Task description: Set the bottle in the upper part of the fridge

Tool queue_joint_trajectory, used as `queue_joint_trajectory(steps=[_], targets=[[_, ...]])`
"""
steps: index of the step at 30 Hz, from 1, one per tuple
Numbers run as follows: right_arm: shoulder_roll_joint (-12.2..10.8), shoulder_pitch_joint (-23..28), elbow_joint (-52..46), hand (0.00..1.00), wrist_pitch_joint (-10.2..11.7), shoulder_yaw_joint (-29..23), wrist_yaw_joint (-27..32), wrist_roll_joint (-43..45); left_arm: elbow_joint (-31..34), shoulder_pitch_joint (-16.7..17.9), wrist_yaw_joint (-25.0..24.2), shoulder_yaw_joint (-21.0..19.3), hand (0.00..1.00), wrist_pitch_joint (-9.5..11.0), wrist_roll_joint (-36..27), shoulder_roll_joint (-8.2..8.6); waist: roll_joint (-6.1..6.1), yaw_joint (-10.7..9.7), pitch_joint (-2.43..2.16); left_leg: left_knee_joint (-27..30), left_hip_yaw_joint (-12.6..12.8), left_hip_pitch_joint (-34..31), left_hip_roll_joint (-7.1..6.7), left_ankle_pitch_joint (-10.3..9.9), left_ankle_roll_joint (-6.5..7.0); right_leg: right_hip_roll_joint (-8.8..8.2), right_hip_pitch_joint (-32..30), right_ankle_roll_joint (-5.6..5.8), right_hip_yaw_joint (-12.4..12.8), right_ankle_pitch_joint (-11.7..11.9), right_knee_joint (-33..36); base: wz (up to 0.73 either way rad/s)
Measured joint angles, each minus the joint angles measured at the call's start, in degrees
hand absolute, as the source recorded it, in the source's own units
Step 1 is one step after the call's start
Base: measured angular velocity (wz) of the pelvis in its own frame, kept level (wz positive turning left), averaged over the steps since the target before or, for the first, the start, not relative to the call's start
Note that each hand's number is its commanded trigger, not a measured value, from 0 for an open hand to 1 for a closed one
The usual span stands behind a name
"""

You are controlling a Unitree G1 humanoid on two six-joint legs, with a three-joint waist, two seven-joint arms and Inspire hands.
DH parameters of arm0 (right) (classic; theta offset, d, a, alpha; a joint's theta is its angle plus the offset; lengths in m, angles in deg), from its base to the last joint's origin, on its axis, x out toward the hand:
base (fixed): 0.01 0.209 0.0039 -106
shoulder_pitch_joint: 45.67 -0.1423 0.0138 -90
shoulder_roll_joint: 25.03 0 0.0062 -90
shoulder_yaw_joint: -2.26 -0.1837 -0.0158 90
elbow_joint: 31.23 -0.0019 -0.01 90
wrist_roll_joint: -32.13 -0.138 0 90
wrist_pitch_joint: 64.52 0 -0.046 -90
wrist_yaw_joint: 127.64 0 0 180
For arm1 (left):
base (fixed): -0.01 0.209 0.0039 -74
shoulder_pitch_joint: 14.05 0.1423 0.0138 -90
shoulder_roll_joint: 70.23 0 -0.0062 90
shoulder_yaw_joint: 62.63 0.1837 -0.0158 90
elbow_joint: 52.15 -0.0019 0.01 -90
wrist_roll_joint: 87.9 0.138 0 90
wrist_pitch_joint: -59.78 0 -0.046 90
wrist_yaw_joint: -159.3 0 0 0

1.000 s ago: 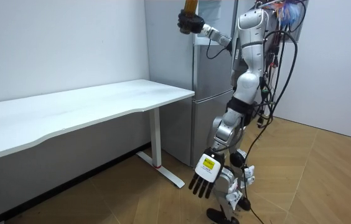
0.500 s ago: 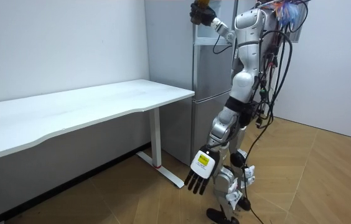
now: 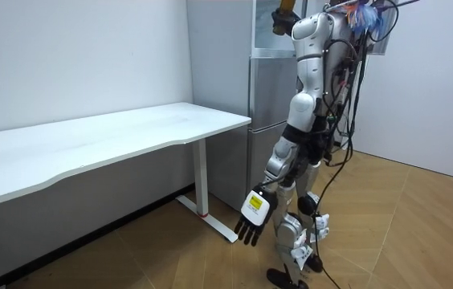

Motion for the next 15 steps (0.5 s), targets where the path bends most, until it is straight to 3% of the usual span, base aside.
queue_joint_trajectory(steps=[5,15], targets=[[0.0,0.2,3.5,1.0,0.0,0.0,1.0,-0.8,0.1,0.0,0.0,0.2,0.0,-0.1,0.0,0.02,-0.14,0.3,0.1,0.4,-0.1,-0.2,0.1,-0.5,-0.01,0.04,-0.1,0.0,-0.1,0.0,0.0,0.0],[0.0,0.2,11.6,1.0,-0.6,0.0,5.6,-10.3,0.1,-0.1,0.2,-1.1,0.0,-0.2,-0.2,0.0,0.12,1.9,-0.07,0.5,-0.3,-1.1,0.07,-0.6,0.06,0.08,-0.3,0.0,-0.4,0.0,0.0,0.0]])
